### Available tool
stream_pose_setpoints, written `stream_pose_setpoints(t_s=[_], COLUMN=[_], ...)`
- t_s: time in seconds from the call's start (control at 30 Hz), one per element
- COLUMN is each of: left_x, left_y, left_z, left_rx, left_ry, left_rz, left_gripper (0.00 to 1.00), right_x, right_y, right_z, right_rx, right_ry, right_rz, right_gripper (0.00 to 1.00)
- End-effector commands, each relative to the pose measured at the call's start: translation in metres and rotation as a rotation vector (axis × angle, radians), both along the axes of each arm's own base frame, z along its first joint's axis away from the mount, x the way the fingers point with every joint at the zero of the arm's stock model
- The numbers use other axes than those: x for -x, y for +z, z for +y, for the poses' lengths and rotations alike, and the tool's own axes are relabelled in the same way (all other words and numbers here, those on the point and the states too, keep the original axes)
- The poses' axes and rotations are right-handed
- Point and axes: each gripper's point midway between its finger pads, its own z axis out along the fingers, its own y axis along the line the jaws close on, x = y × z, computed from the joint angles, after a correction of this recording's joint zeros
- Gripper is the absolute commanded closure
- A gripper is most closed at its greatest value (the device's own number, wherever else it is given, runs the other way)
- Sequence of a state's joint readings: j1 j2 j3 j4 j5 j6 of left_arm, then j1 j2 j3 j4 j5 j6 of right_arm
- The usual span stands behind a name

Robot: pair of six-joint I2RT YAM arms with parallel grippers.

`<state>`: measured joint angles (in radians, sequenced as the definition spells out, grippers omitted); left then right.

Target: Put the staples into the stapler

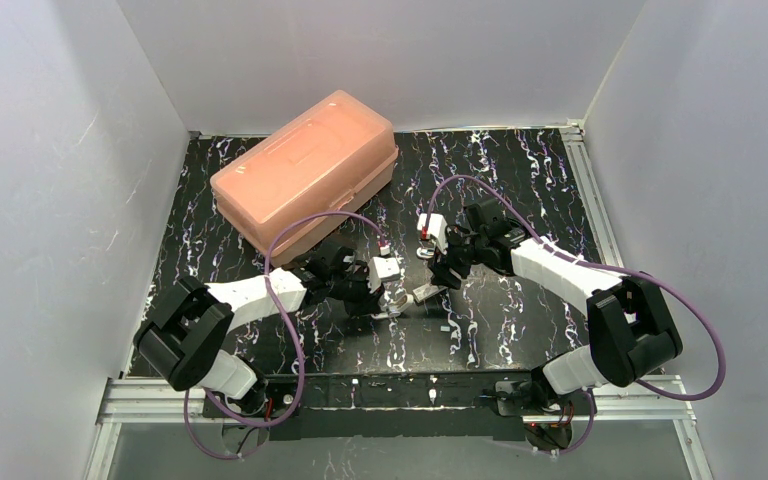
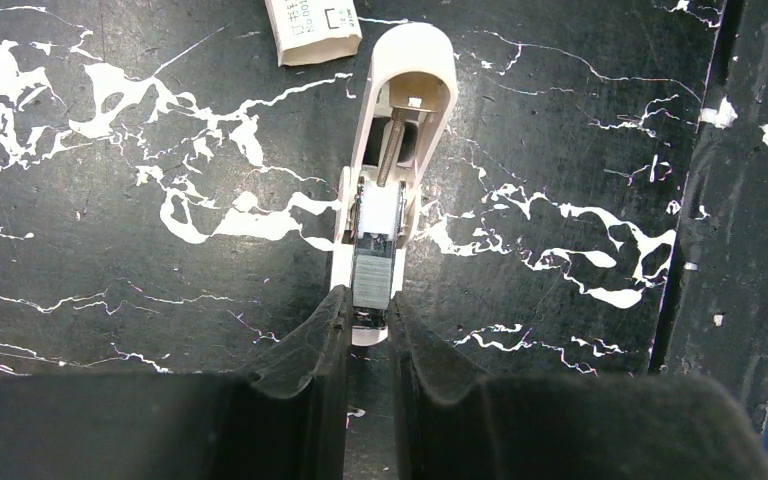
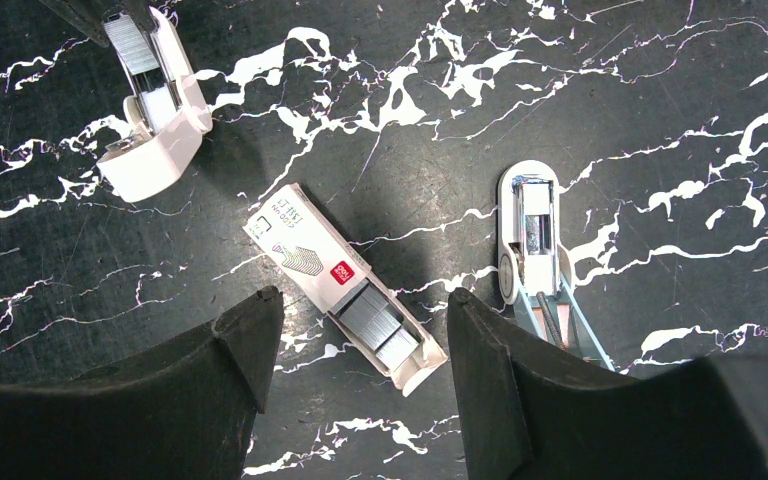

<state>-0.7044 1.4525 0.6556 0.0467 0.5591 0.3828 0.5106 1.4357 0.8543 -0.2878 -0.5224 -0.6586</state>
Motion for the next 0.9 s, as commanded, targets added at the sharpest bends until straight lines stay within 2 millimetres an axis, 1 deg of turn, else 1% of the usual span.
stream_pose_setpoints(t_s=[0.0,0.4,0.73,0.87], left_x=[-0.0006,-0.0006,0.0,-0.0003], left_y=[0.0032,-0.0026,-0.0031,-0.0012], left_z=[-0.0041,-0.0039,-0.0027,-0.0024], left_rx=[0.0,-0.011,-0.016,-0.014], left_ry=[-0.022,-0.031,-0.042,-0.045], left_rz=[0.001,0.006,-0.001,-0.01], left_gripper=[1.0,1.0,0.87,0.8], right_x=[-0.0029,-0.0033,-0.0032,-0.003], right_y=[-0.0007,-0.0011,-0.0017,-0.0013], right_z=[-0.0001,-0.0003,-0.0008,-0.0007], right_rx=[-0.003,-0.002,0.001,0.0], right_ry=[0.005,0.003,0.003,0.003], right_rz=[-0.012,-0.011,-0.01,-0.01], right_gripper=[0.32,0.32,0.32,0.32])
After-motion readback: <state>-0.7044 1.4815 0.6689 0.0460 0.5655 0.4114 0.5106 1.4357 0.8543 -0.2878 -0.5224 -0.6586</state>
